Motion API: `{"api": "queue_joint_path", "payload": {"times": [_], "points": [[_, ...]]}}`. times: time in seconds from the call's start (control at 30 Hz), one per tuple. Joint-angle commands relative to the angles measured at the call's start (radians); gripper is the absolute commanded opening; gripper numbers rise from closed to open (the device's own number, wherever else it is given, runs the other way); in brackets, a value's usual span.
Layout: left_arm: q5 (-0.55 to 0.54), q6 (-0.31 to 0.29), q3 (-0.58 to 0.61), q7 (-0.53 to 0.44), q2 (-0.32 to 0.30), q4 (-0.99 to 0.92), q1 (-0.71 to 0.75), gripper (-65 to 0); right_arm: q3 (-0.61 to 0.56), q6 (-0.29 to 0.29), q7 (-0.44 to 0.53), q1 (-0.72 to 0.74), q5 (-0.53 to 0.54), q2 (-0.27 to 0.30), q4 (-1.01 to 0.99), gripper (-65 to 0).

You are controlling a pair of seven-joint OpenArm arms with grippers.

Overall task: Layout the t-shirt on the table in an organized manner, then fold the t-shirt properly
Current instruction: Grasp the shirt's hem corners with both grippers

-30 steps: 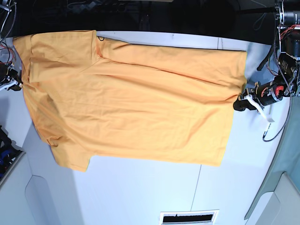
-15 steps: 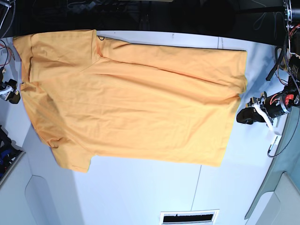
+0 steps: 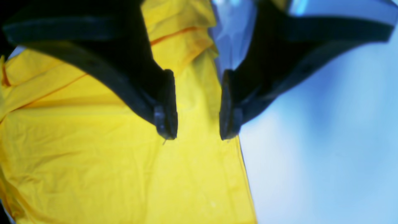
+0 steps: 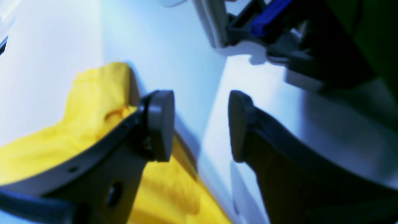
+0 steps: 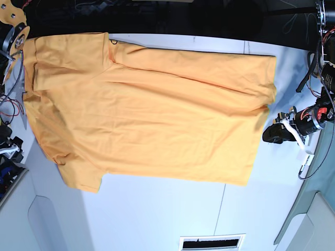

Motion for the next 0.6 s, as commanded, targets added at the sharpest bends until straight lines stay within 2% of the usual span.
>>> {"api": "queue_joint_path", "payload": {"times": [0.0,0.13,0.23,0.4,0.57], "points": [[-0.017,-0.009,-0.006,-0.018,-0.021,0.016,-0.019,-35.7,0.000,-0.002,0.029,0.038,-0.007,0.012,-0.026,-37.0],[-0.013,-0.009,0.003,-0.027,-0.021,0.016,-0.019,-34.3,-0.027,-0.002,0.038,0.058,-0.068,-0.024,-0.142,-37.0],[0.047,-0.009,0.046,-0.076,-0.020,0.015,-0.023,-34.3,-0.061,-0.005,0.048,0.038,-0.082,-0.053,-0.157,-37.0],[0.167,0.062,0.145,-0.164,-0.015,-0.008,-0.069,-34.3,-0.087,-0.004,0.049,0.032,-0.081,-0.075,-0.156,-37.0],[0.213,0.114,0.160,-0.233,0.011,-0.137,-0.168,-34.3,-0.087,-0.003,0.039,0.029,-0.081,-0.075,-0.154,-37.6]]}}
